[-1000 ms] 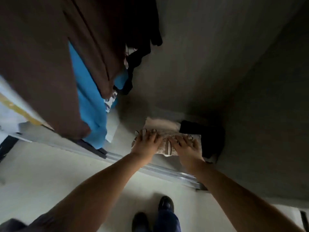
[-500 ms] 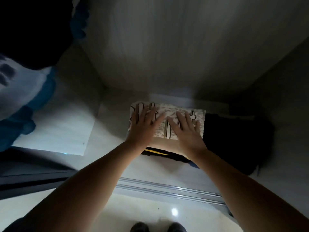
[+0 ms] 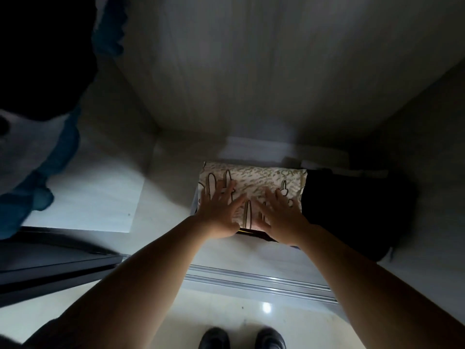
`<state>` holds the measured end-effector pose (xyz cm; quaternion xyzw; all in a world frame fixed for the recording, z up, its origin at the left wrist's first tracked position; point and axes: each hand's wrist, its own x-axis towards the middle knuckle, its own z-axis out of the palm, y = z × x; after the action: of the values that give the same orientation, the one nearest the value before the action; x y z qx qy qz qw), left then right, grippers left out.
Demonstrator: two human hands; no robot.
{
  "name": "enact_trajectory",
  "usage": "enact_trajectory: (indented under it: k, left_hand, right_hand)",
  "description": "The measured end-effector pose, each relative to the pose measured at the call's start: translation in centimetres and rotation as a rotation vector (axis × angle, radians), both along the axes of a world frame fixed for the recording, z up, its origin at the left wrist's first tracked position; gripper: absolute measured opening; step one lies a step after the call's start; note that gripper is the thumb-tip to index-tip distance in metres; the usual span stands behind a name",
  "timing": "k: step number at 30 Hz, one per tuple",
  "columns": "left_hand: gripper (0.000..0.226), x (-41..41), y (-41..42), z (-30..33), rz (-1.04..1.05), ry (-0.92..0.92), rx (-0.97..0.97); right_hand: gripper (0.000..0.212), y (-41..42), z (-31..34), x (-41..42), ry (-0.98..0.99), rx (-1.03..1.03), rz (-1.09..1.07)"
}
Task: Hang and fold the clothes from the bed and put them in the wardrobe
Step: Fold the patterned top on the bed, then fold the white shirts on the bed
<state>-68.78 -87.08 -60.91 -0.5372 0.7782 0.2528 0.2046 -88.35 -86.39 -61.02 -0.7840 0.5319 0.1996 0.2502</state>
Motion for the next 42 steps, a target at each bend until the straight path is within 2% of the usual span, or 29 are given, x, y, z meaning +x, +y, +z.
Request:
enact_trajectory:
  k: [5,8,10,14,18,25,31,34,37,42]
  left_hand:
    - [0.072,-1.9,1.0,8.8,0.153,0.057,-0.037]
    - [0.052,-3.3,0.8,15.9,0.256,0.173,-0.119]
    - [0.037,-4.1,0.7,21.1,0.372,0.288,-0.207]
    - [0.029,-5.1,1.1,30.8,0.478,0.379,-0.328]
    - [0.025,-5.1,1.6,41.1,0.488,0.382,-0.355]
    - [0.019,-3.9,3.0,53.7,0.379,0.357,-0.507]
    - [0.018,-3.5,6.3,59.1,0.211,0.41,-0.559]
    - [0.023,-2.9,8.8,60.5,0.125,0.425,-0.564]
    - [0.031,-2.7,11.7,61.3,0.029,0.415,-0.543]
    - [0.029,-4.2,16.2,61.9,-0.12,0.486,-0.484]
  right_hand:
    - [0.057,0.6,9.0,-1.7,-0.024,-0.04,-0.08]
    - [0.05,0.4,16.0,-3.1,-0.043,-0.075,-0.114]
    - [0.042,0.3,21.1,-3.9,-0.035,-0.171,-0.131]
    - [0.043,0.5,31.0,-4.6,-0.057,-0.396,-0.186]
    - [0.044,1.2,40.9,-4.4,-0.068,-0.482,-0.175]
    - [0.042,2.2,53.6,-3.7,-0.087,-0.389,-0.355]
    - [0.045,7.0,59.5,-4.8,-0.103,-0.487,-0.486]
    - [0.043,10.9,60.2,-4.3,-0.065,-0.496,-0.571]
    - [0.047,15.3,60.2,-3.3,-0.134,-0.503,-0.706]
    - [0.048,22.6,60.3,-2.5,-0.127,-0.549,-0.856]
